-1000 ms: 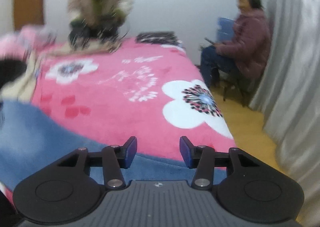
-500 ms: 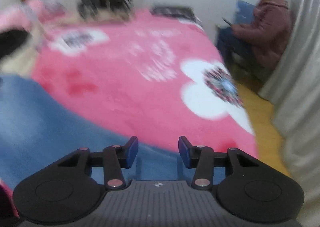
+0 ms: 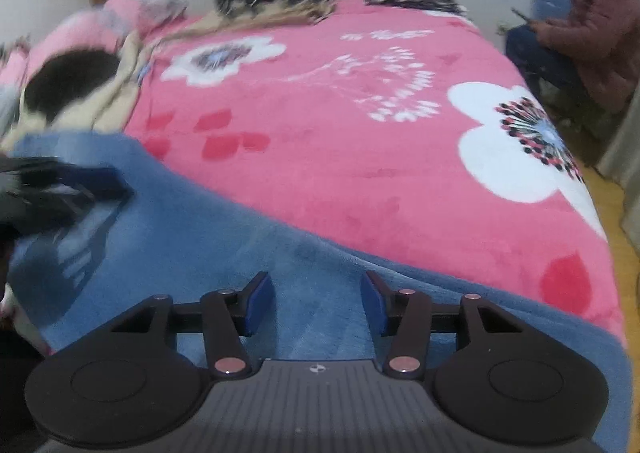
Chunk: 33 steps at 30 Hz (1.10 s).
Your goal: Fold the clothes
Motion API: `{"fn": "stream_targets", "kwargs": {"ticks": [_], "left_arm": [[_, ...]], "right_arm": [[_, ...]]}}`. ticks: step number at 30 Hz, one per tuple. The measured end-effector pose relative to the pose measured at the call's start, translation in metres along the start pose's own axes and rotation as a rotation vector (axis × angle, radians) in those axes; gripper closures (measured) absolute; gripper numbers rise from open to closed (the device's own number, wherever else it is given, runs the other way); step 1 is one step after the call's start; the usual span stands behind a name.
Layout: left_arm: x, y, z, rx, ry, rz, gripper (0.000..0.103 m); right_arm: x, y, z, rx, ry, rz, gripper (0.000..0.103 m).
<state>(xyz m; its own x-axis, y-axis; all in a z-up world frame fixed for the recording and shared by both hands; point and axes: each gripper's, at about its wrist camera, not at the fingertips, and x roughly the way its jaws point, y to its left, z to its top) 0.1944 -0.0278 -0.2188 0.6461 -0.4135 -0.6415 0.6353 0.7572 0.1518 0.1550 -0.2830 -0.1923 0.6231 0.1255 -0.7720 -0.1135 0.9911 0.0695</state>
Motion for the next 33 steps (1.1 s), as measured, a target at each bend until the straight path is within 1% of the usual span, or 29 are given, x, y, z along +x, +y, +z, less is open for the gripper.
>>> {"fn": "stream_targets", "kwargs": {"ticks": [2,3,4,6,7,8,9,10,11,12,13,14,15,17,18,19,20,21,22,23,24,25,27,28,29,31,33], "left_arm": [[-0.007,0.019,-0.012,-0.080,-0.007,0.000,0.066],[-0.011,0.036,-0.018,-0.140,0.001,0.009,0.066],[-0.016,0.054,-0.025,-0.188,0.007,0.044,0.066],[-0.027,0.087,-0.037,-0.271,0.020,0.162,0.068],[-0.032,0.103,-0.038,-0.328,0.035,0.232,0.085],[-0.038,0.114,-0.036,-0.398,0.050,0.277,0.099],[-0.043,0.118,-0.030,-0.470,0.046,0.297,0.100],[-0.049,0.121,-0.023,-0.535,0.038,0.312,0.098],[-0.054,0.112,-0.012,-0.537,-0.007,0.286,0.098],[-0.054,0.097,0.002,-0.497,-0.044,0.212,0.098],[-0.049,0.082,0.013,-0.448,-0.050,0.131,0.096],[-0.041,0.063,0.025,-0.382,-0.041,0.042,0.095],[-0.032,0.043,0.035,-0.310,-0.028,-0.023,0.095],[-0.011,0.005,0.047,-0.174,-0.003,-0.110,0.094],[0.001,-0.005,0.046,-0.134,0.024,-0.124,0.092],[0.014,-0.014,0.045,-0.096,0.051,-0.133,0.091],[0.025,-0.015,0.042,-0.072,0.069,-0.109,0.091],[0.030,-0.003,0.040,-0.094,0.050,-0.102,0.091],[0.035,0.010,0.037,-0.124,0.034,-0.093,0.098],[0.039,0.032,0.036,-0.213,0.041,-0.064,0.098],[0.047,0.054,0.037,-0.302,0.063,0.042,0.099],[0.052,0.072,0.035,-0.357,0.100,0.168,0.099],[0.047,0.110,0.031,-0.503,0.098,0.129,0.099],[0.040,0.113,0.035,-0.560,0.091,0.125,0.101],[0.026,0.103,0.042,-0.523,0.043,0.148,0.100],[-0.002,0.072,0.052,-0.367,-0.048,0.145,0.099],[-0.021,0.049,0.050,-0.300,-0.081,0.064,0.098]], "right_arm": [[-0.007,-0.007,-0.002,-0.030,0.022,-0.062,0.051],[-0.012,-0.012,-0.003,-0.042,0.032,-0.099,0.050],[-0.017,-0.023,-0.007,-0.027,0.035,-0.127,0.050],[-0.027,-0.052,-0.017,0.050,0.029,-0.161,0.048],[-0.033,-0.062,-0.020,0.088,0.021,-0.172,0.050],[-0.039,-0.072,-0.023,0.127,0.013,-0.182,0.050],[-0.043,-0.076,-0.023,0.147,0.004,-0.202,0.050],[-0.045,-0.076,-0.020,0.151,-0.006,-0.230,0.049],[-0.044,-0.075,-0.016,0.170,-0.013,-0.221,0.050],[-0.041,-0.072,-0.011,0.201,-0.017,-0.178,0.050],[-0.036,-0.068,-0.006,0.225,-0.017,-0.118,0.050],[-0.028,-0.062,-0.001,0.242,-0.012,-0.044,0.050],[-0.020,-0.054,0.005,0.245,-0.006,0.028,0.050],[-0.002,-0.030,0.014,0.186,-0.003,0.121,0.050],[0.005,-0.020,0.016,0.152,-0.002,0.136,0.050],[0.009,-0.014,0.017,0.119,0.001,0.130,0.050],[0.014,-0.007,0.018,0.087,0.005,0.123,0.050],[0.016,-0.005,0.017,0.065,0.005,0.120,0.051],[0.014,-0.009,0.014,0.061,0.001,0.118,0.051],[0.011,-0.017,0.010,0.064,-0.003,0.115,0.051],[0.007,-0.027,0.005,0.067,-0.005,0.107,0.051],[0.004,-0.037,0.001,0.072,-0.006,0.097,0.052],[-0.005,-0.059,-0.006,0.115,-0.012,0.093,0.056],[-0.010,-0.070,-0.009,0.149,-0.012,0.088,0.056],[-0.015,-0.077,-0.012,0.174,-0.016,0.073,0.056],[-0.022,-0.082,-0.014,0.204,-0.032,0.026,0.054],[-0.028,-0.086,-0.018,0.223,-0.045,0.017,0.051]]}}
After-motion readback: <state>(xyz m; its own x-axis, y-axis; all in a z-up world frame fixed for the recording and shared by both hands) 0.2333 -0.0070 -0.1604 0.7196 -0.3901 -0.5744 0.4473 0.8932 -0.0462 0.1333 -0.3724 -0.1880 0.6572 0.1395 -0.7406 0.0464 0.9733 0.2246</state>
